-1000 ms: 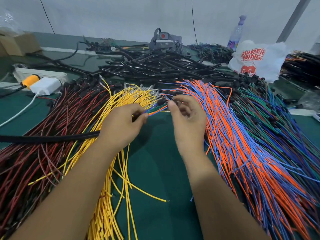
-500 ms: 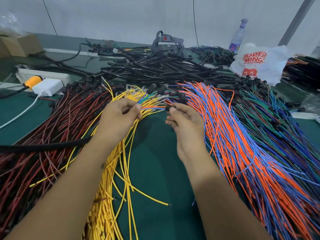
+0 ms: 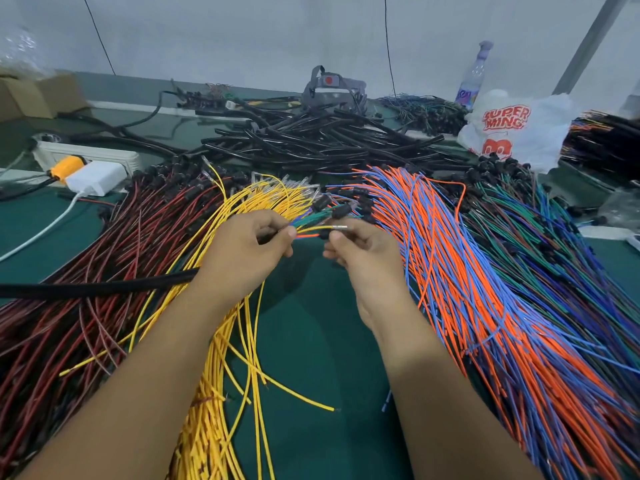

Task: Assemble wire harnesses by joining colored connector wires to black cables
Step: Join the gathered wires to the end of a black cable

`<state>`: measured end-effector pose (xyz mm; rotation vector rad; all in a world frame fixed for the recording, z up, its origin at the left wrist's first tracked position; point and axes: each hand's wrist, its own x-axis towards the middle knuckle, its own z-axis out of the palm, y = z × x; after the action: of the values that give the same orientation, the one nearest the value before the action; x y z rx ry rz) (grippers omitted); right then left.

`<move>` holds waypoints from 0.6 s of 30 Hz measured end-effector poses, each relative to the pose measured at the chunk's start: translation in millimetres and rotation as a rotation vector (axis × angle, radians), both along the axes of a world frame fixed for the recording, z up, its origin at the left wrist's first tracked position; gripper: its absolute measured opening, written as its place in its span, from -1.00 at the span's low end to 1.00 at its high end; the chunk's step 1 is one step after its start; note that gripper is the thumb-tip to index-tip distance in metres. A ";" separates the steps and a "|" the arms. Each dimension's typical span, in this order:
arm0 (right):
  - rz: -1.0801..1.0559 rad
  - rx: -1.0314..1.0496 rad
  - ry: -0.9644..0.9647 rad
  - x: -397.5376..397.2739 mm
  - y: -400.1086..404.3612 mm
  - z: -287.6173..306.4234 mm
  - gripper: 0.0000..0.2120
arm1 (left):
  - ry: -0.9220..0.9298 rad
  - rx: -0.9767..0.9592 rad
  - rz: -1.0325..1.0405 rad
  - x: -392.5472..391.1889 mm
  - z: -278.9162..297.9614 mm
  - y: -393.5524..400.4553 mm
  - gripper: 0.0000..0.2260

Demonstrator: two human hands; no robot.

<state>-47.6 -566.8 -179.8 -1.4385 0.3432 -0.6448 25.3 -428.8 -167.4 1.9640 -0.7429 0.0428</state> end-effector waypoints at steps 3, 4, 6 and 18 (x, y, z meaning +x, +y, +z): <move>0.031 -0.046 0.032 0.6 4.5 -1.1 -0.86 | -0.031 0.035 -0.003 -0.9 -1.2 -0.6 -0.82; 0.034 -0.033 0.028 0.6 4.6 -0.7 -0.87 | -0.033 0.025 -0.002 -0.6 -1.5 -0.9 -0.83; 0.032 0.013 0.009 0.8 4.2 1.2 -0.88 | -0.034 0.001 0.007 0.5 -2.1 -1.9 -0.84; -0.240 -0.029 -0.072 3.7 0.2 3.1 -0.82 | -0.069 0.005 0.027 3.5 -5.7 -1.4 -0.96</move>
<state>-43.9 -566.6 -176.7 -1.4094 0.4553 -0.8966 28.8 -430.2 -173.2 1.9854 -0.7613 0.1257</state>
